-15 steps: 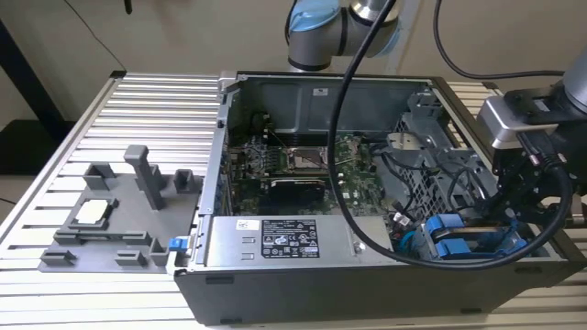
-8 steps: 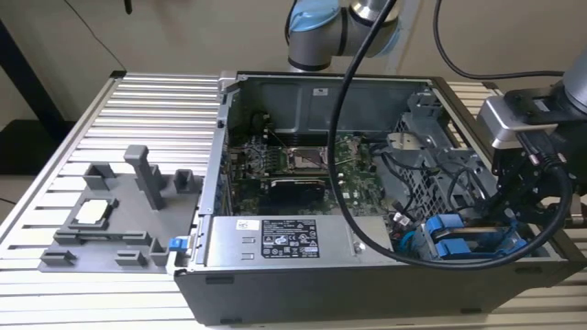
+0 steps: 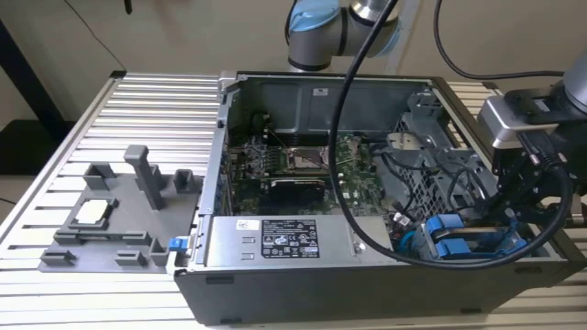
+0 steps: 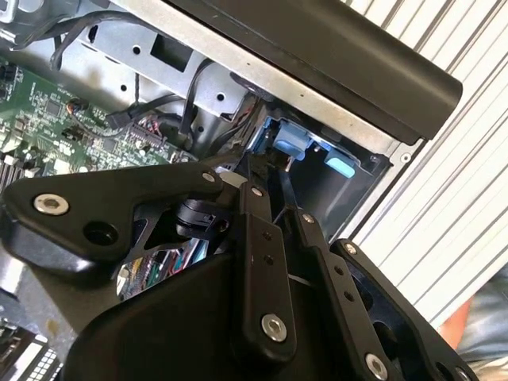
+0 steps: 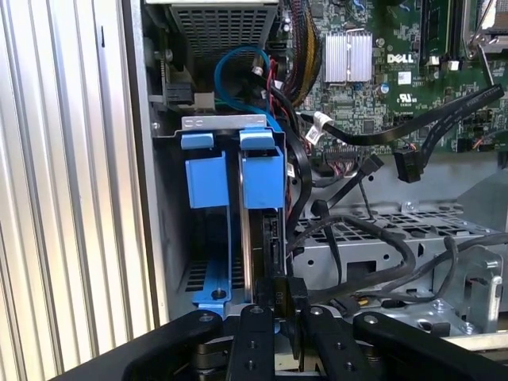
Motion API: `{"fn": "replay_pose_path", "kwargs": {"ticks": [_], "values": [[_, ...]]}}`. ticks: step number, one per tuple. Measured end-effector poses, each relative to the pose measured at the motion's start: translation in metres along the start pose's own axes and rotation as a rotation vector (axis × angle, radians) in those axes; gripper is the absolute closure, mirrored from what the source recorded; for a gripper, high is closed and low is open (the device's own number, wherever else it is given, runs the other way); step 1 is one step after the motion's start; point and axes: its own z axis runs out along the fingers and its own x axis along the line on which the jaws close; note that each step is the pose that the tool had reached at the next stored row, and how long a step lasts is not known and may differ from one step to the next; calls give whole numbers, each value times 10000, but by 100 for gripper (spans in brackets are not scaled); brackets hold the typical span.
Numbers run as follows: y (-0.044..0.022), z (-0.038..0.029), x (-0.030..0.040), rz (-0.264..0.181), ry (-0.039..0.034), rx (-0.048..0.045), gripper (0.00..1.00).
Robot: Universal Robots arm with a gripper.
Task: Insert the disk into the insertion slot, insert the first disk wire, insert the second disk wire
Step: 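Insert the first disk wire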
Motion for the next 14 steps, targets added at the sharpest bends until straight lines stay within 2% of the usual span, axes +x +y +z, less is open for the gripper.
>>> {"fn": "replay_pose_path", "kwargs": {"ticks": [14], "values": [[3, 61, 3, -1, -1, -1, 81]]}}
